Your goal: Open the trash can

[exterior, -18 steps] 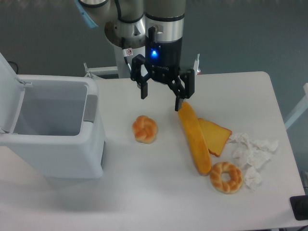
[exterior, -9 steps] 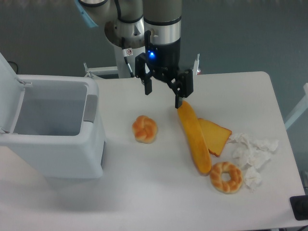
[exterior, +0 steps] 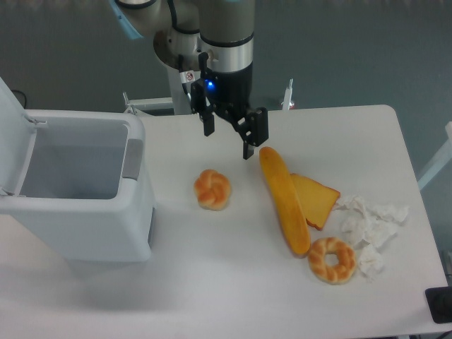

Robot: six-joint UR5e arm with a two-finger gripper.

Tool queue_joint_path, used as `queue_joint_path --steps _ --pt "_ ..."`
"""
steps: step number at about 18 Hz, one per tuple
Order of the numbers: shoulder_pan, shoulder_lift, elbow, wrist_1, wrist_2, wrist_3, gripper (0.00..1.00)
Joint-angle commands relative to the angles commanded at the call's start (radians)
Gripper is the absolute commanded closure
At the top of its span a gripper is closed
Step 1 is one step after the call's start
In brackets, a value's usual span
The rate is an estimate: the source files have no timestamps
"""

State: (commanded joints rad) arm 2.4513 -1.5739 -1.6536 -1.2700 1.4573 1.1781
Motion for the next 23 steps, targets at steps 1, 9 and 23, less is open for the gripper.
queue_joint_path --steps 1,9,23 --pt "0.002 0.000 0.005 -0.014 0.000 -0.002 0.00" --pt "0.008 -0.003 0.020 -0.071 -0.023 -0.003 0.00" --pt "0.015 -0.002 0.017 -0.065 -0.029 0.002 0.00"
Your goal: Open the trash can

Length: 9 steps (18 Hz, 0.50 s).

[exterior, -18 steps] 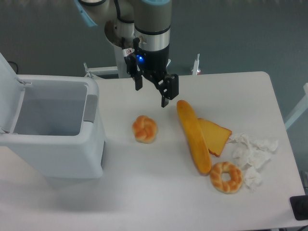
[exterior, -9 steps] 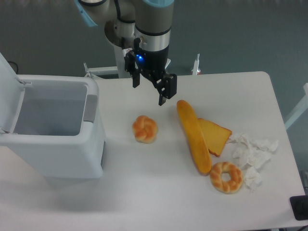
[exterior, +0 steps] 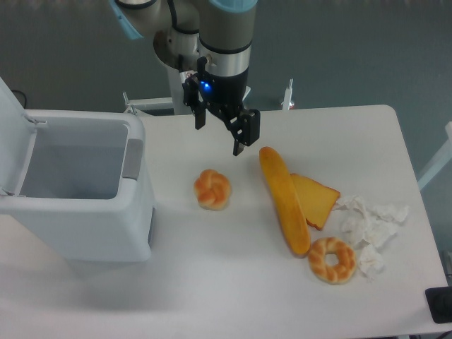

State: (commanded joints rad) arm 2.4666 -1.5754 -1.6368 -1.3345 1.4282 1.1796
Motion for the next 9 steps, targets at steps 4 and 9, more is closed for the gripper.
queue_joint_path --steps 4,9 --pt "0.008 0.003 0.000 0.000 -0.020 0.000 0.00" --pt "0.008 0.006 0.000 0.002 -0.022 0.000 0.00"
